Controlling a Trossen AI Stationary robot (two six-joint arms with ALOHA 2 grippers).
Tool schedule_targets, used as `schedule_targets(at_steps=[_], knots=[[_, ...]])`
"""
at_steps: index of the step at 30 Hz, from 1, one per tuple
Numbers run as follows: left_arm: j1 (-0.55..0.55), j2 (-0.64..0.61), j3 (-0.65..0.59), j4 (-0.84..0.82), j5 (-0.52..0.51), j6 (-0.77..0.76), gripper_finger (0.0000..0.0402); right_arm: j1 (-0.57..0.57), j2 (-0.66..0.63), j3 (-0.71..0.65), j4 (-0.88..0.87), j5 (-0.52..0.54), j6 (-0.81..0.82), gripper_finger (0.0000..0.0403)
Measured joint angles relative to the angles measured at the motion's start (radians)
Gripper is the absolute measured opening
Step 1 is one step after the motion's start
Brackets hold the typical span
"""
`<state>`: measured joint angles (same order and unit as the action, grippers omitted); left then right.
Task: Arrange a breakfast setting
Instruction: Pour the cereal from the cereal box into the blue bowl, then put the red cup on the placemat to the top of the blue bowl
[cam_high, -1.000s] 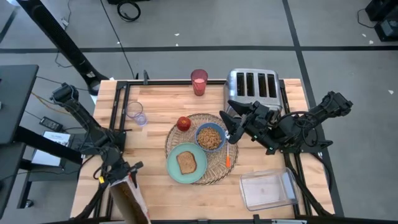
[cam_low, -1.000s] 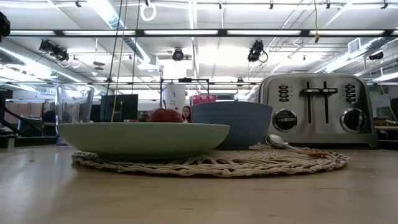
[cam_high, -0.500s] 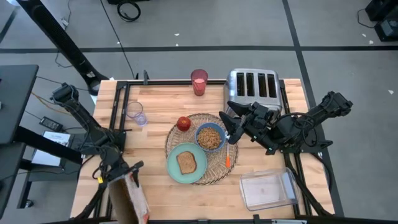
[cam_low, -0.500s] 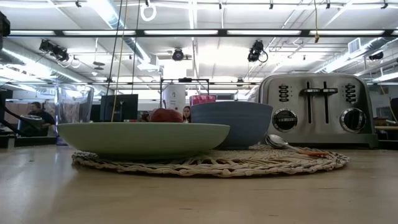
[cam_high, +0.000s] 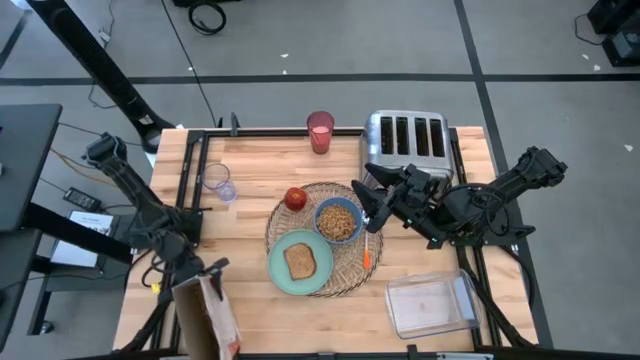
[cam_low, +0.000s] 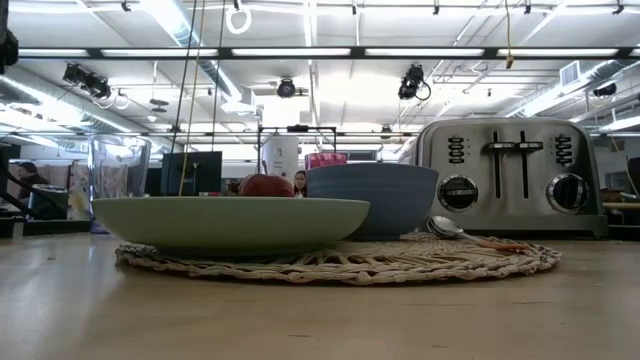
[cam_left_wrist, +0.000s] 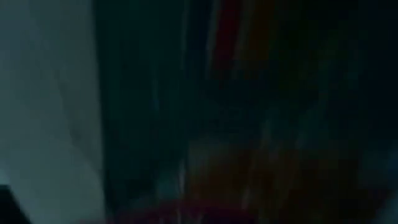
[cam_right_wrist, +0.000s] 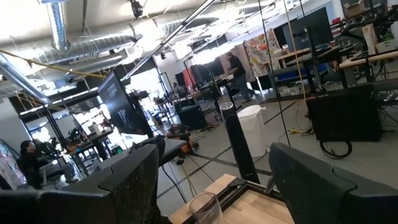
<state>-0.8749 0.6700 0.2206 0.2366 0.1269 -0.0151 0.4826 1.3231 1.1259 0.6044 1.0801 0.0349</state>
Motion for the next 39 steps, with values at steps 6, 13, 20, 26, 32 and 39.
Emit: schedule_targets(at_steps=[6,13,20,26,32,39], knots=[[0.0,-0.058,0.079,-0.112,0.0,-0.054,0.0307,0.002,0.0,0.0,-0.005,0.0,0.0,0.0309],[0.0,-0.139,0.225,-0.285,0.016,-0.069,0.0307,0.007,0.0,0.0,-0.03,-0.007,0.066,0.0309],[0.0,-0.158,0.412,-0.5,0.025,-0.068,0.0307,0.013,0.0,0.0,-0.033,-0.007,0.098,0.0309],[0.0,-0.158,0.531,-0.615,0.028,-0.055,0.0302,0.013,0.0,0.0,-0.032,-0.004,0.104,0.0309],[0.001,-0.159,0.606,-0.655,-0.011,-0.054,0.0298,0.013,0.0,0.0,-0.032,-0.002,0.102,0.0309],[0.001,-0.152,0.698,-0.655,-0.101,-0.069,0.0298,0.013,0.0,0.0,-0.051,-0.026,0.085,0.0309]])
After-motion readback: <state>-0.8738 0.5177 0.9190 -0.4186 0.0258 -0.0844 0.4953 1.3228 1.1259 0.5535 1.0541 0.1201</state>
